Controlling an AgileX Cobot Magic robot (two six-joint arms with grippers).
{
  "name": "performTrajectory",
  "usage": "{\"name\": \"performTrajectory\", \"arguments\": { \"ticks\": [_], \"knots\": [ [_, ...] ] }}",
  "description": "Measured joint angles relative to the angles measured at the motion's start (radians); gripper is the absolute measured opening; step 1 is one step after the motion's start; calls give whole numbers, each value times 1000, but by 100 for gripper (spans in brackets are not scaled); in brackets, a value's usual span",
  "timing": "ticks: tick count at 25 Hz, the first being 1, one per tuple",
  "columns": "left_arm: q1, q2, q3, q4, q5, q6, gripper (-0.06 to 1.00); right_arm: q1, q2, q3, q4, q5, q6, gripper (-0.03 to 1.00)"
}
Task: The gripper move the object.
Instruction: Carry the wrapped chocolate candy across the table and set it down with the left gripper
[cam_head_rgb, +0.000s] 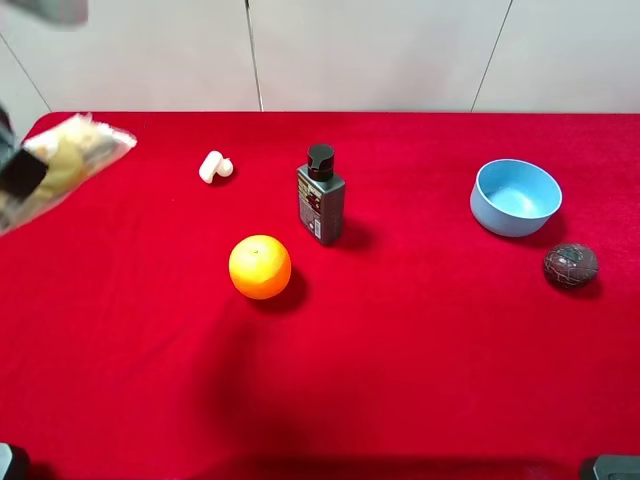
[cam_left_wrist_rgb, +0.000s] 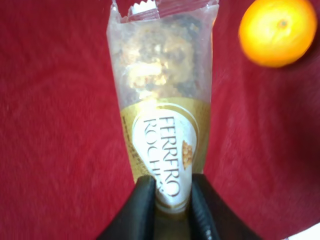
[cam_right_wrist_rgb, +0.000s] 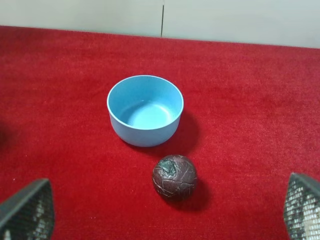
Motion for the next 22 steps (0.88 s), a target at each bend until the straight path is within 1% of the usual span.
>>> {"name": "performTrajectory", "arguments": {
  "ticks": [5, 9, 12, 16, 19, 22],
  "knots": [
    [0, -9, 121, 5, -15, -47, 15, 0, 0, 0, 0, 0, 0, 69],
    [0, -9, 207, 10, -102, -91, 15, 0, 0, 0, 0, 0, 0, 69],
    [0, -9, 255, 35, -165, -119, 15, 0, 0, 0, 0, 0, 0, 69],
    [0, -8, 295, 75, -242, -174, 15, 0, 0, 0, 0, 0, 0, 69],
    [0, 21, 298, 103, -261, -203, 15, 0, 0, 0, 0, 0, 0, 69],
    [0, 88, 298, 111, -290, -209, 15, 0, 0, 0, 0, 0, 0, 69]
  ]
}}
